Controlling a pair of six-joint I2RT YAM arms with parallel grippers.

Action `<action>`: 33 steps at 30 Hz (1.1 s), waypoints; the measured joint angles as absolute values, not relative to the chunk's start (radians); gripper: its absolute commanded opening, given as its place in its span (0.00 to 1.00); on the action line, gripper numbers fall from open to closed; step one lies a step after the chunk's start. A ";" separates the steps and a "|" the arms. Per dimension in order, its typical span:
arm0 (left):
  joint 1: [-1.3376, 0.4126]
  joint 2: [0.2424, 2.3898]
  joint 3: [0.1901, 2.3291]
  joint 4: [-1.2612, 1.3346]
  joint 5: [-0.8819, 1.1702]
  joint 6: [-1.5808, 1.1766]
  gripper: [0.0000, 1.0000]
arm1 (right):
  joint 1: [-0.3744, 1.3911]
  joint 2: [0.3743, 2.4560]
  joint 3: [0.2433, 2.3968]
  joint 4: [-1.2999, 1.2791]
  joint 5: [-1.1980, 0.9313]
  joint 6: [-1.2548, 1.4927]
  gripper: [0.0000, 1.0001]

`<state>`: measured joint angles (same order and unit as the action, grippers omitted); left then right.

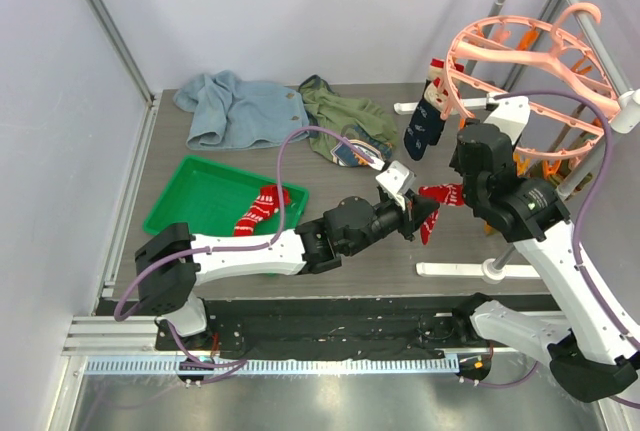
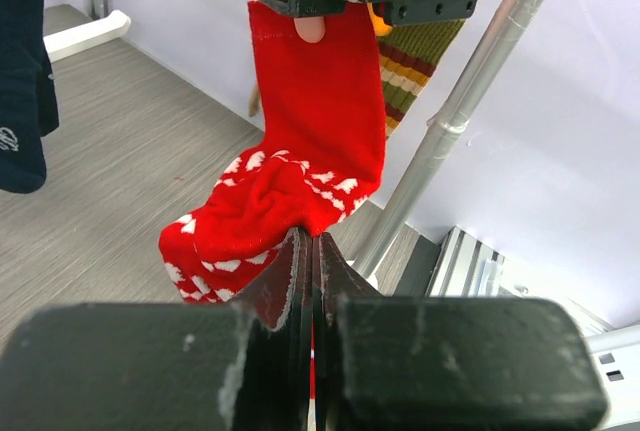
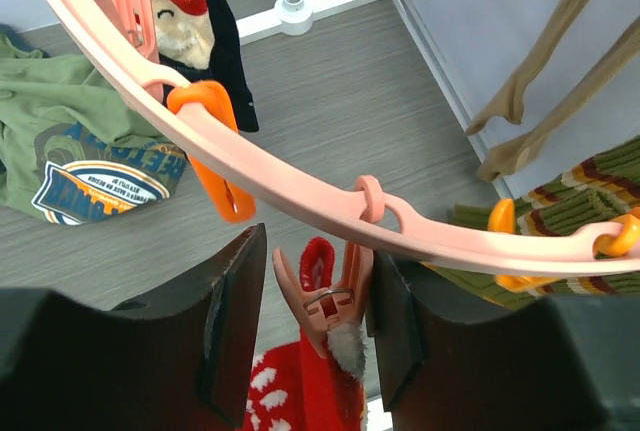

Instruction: Remove the socks clipped to the hanger

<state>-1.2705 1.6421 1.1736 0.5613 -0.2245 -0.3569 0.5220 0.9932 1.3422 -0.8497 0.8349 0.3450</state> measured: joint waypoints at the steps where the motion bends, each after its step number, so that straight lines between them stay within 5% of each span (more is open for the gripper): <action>1: -1.271 1.642 1.174 0.563 -0.224 -0.357 0.00 | 0.521 0.993 1.342 -0.845 0.833 0.342 0.52; 6: -1.271 1.642 1.174 0.567 -0.224 -0.358 0.00 | 0.513 0.996 1.343 -0.830 0.833 0.335 0.54; 12: -1.271 1.642 1.174 0.569 -0.223 -0.358 0.00 | 0.492 1.014 1.343 -0.815 0.816 0.323 0.38; 13: -1.271 1.642 1.174 0.569 -0.223 -0.358 0.00 | 0.490 1.016 1.343 -0.814 0.811 0.323 0.34; 15: -1.271 1.642 1.174 0.569 -0.223 -0.358 0.00 | 0.487 1.020 1.343 -0.813 0.804 0.324 0.04; 16: -1.271 1.642 1.174 0.569 -0.223 -0.358 0.00 | 0.487 1.021 1.343 -0.812 0.803 0.321 0.01; 24: -1.271 1.642 1.174 0.561 -0.257 -0.359 0.00 | 0.480 1.011 1.349 -0.807 0.761 0.324 0.01; 28: -1.271 1.642 1.173 0.557 -0.273 -0.359 0.00 | 0.480 0.993 1.349 -0.807 0.756 0.327 0.50; 33: -1.271 1.642 1.173 0.556 -0.273 -0.363 0.00 | 0.480 0.988 1.365 -0.808 0.746 0.342 0.55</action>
<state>-1.2705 1.6424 1.1732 0.5564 -0.2733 -0.3626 0.4805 0.9882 1.3655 -0.8082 0.7460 0.3416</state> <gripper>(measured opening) 0.011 0.538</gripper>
